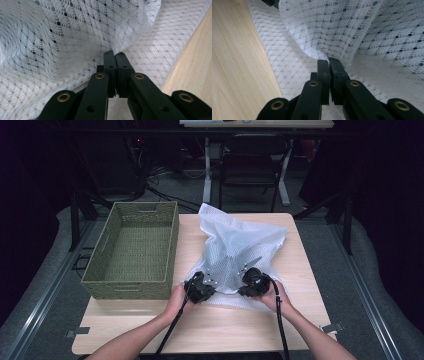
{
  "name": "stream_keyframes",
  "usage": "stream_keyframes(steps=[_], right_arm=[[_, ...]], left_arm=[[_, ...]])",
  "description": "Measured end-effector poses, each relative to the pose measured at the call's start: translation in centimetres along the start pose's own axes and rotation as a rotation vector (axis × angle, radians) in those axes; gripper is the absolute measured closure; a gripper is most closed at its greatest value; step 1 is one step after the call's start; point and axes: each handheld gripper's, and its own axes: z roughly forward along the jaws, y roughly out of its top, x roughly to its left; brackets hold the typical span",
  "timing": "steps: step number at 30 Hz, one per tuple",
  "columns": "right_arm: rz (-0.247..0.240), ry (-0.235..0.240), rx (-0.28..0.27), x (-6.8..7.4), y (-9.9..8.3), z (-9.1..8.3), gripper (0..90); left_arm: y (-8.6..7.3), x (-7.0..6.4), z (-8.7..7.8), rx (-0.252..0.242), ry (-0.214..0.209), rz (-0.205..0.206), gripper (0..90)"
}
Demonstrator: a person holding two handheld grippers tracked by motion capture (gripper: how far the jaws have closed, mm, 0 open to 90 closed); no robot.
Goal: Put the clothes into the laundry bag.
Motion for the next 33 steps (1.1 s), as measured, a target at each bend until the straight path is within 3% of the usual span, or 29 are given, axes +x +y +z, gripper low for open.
stream_keyframes(steps=[6, 13, 21, 30, 33], right_arm=[[-0.008, 0.021, 0.009, -0.1, 0.0, 0.0, 73.6], [0.001, 0.054, -0.026, -0.1, -0.1, -1.8, 56.6], [0.019, 0.067, -0.078, -0.2, 0.0, -3.3, 36.7], [0.031, 0.022, -0.12, -0.2, 0.3, -4.8, 16.2], [0.02, 0.005, -0.138, 0.0, 0.5, -5.3, 14.1]], left_arm=[[0.3, 0.3, -0.5, -0.009, -0.029, -0.016, 69.8], [0.3, 0.9, -1.9, -0.018, -0.049, -0.055, 42.2], [0.7, 0.8, -3.5, -0.053, -0.072, -0.07, 27.7], [2.0, 1.0, -5.7, -0.113, -0.071, -0.09, 15.8], [2.1, 1.0, -6.6, -0.124, -0.074, -0.094, 15.0]])
